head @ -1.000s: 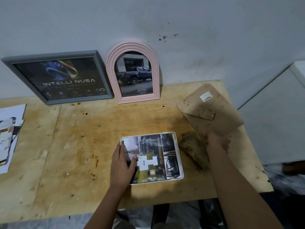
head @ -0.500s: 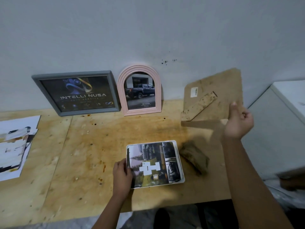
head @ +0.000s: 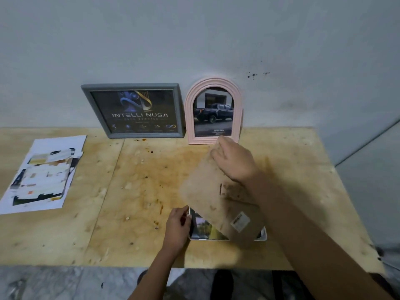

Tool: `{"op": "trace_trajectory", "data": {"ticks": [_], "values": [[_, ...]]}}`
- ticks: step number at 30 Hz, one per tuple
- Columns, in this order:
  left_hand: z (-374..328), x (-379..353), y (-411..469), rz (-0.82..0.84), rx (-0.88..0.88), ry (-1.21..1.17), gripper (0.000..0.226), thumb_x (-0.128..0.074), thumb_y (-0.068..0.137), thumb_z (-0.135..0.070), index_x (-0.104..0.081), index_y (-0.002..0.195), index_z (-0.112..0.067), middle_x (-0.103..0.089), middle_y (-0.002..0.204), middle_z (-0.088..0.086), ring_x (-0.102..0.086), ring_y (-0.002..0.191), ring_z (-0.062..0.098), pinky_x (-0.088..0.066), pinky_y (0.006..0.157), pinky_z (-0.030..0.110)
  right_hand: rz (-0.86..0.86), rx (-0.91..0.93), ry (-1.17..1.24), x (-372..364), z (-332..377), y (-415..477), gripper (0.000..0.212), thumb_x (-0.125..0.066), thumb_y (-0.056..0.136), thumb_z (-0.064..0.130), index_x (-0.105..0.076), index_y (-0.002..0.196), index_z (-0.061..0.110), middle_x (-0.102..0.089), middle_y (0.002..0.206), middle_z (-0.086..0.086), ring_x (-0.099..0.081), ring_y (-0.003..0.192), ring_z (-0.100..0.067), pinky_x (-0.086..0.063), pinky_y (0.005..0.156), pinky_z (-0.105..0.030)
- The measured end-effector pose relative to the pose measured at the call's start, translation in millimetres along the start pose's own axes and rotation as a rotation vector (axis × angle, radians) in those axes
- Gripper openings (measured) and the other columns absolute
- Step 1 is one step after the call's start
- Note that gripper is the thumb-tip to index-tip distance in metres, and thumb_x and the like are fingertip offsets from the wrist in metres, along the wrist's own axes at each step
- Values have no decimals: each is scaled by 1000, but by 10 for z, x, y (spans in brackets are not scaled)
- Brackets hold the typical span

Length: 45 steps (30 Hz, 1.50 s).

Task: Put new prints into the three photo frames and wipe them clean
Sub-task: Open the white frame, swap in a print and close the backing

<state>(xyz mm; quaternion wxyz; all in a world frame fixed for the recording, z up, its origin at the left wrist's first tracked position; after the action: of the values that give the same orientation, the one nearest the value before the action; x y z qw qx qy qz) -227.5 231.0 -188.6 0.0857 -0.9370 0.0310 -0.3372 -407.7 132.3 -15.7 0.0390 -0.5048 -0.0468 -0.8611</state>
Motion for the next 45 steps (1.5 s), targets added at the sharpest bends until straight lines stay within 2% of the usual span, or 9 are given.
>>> {"op": "trace_trajectory", "data": {"ticks": [4, 10, 15, 18, 21, 26, 32, 37, 45], "values": [[22, -28, 1, 51, -22, -74, 20, -53, 91, -6, -65, 106, -11, -52, 94, 2, -49, 85, 2, -35, 70, 5, 236, 24, -106, -859, -124, 16, 35, -36, 95, 48, -44, 93, 15, -48, 90, 0, -53, 85, -23, -39, 74, -36], [20, -8, 21, 90, -41, -113, 34, -50, 91, 0, -59, 123, -10, -52, 102, 5, -50, 89, -1, -35, 76, 2, 295, 118, -160, -1449, -234, -7, 39, -45, 93, 44, -50, 93, 5, -53, 92, -9, -54, 80, -31, -29, 65, -31], [60, -2, -13, 104, -12, -172, 35, -51, 92, -2, -58, 125, -12, -51, 101, 1, -51, 90, -2, -37, 78, 5, 249, 234, -200, -1644, -146, -17, 31, -45, 77, 39, -59, 73, 13, -56, 70, -2, -58, 63, -27, -39, 54, -29], [77, 6, -22, 94, 2, -166, 35, -52, 91, -2, -59, 123, -10, -52, 102, 2, -51, 91, -5, -36, 78, 3, 233, 238, -116, -1622, -165, -72, 30, -55, 71, 29, -66, 95, 15, -62, 94, -4, -61, 84, -28, -46, 69, -34], [87, 12, -20, 90, 46, -171, 34, -49, 91, 1, -61, 121, -8, -54, 104, 7, -51, 89, -6, -35, 76, 0, 189, 89, -94, -1475, -432, -177, 40, -50, 83, 25, -56, 120, 12, -52, 123, -7, -48, 115, -27, -36, 93, -38], [-76, 26, 21, 31, 31, -148, 30, -51, 95, -15, -57, 124, -16, -51, 104, 1, -49, 93, 1, -32, 76, 0, -76, -151, -131, -1067, -1000, -612, 33, -45, 82, 27, -59, 106, 9, -58, 105, -10, -55, 95, -31, -43, 81, -40], [-218, -41, 205, -35, 28, -71, 39, -55, 91, -35, -52, 127, -19, -46, 114, 1, -39, 111, 14, -31, 91, 24, -351, -506, 11, -811, -1302, -1237, 35, -41, 85, 23, -56, 112, 4, -55, 108, -15, -52, 97, -32, -43, 81, -42], [-185, -126, 308, 4, 58, -21, 55, -62, 84, -43, -47, 132, -20, -42, 111, 1, -37, 113, 19, -36, 92, 28, -349, -714, 146, -948, -1441, -1426, 32, -50, 91, 11, -49, 122, 2, -45, 124, -18, -43, 111, -31, -41, 87, -39], [-203, -160, 295, -1, 63, -53, 56, -67, 83, -26, -45, 134, -15, -38, 111, 3, -37, 114, 22, -32, 95, 26, -465, -965, 532, -1066, -1647, -1579, 30, -47, 89, 7, -53, 119, 7, -48, 118, -12, -49, 104, -28, -44, 89, -40]]}}
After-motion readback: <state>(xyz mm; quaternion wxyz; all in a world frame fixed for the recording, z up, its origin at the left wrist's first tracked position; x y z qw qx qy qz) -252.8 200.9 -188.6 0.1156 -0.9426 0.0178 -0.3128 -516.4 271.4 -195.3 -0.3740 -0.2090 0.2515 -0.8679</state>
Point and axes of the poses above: each hand's wrist, its own y-axis towards the middle knuckle, its own x-axis out of the back of the hand, z = x × y, the point moved 9 cm from there along y, towards the middle knuckle
